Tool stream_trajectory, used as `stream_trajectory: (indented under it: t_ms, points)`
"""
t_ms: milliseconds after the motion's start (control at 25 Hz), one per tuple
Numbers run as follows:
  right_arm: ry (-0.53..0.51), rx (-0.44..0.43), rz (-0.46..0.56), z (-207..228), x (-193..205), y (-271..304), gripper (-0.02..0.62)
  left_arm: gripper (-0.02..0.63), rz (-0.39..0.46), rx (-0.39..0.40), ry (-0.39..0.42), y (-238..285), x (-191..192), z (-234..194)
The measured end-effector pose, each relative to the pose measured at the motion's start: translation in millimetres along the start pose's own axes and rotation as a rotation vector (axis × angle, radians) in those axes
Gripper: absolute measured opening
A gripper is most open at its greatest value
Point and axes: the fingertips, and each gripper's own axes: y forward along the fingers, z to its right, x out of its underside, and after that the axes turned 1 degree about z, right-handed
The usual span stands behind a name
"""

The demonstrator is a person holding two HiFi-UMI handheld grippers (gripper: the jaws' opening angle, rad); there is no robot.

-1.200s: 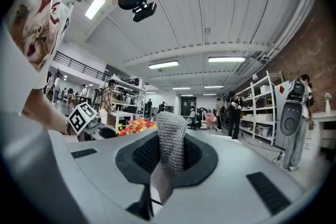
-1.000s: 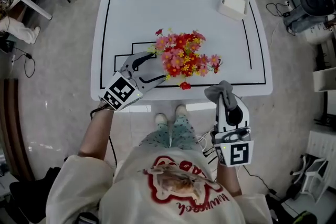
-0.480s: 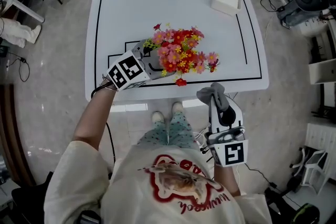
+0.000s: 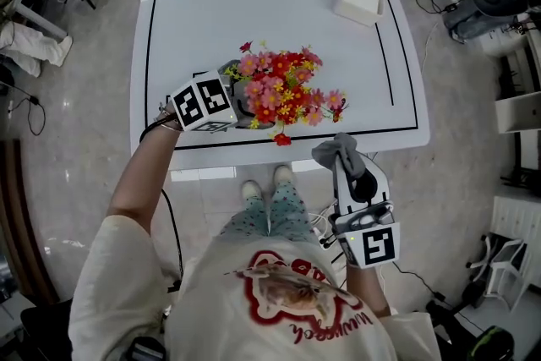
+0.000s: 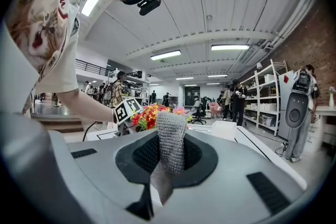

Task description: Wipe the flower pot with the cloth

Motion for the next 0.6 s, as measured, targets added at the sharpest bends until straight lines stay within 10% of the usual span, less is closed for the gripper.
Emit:
stream_trajectory:
  t_ms: [240,600]
  points:
    - [0.001,-0.022,-0.023,-2.0,14.9,8.9,0.031,0.463,0.034,-0.019,0.037,3.5,1.9,-2.7]
    - [-0.001,0.008,-0.064,36.0,33.8,40.6,0.031,0.463,0.040,-0.080,-0.269,15.6,-25.1,-22.3]
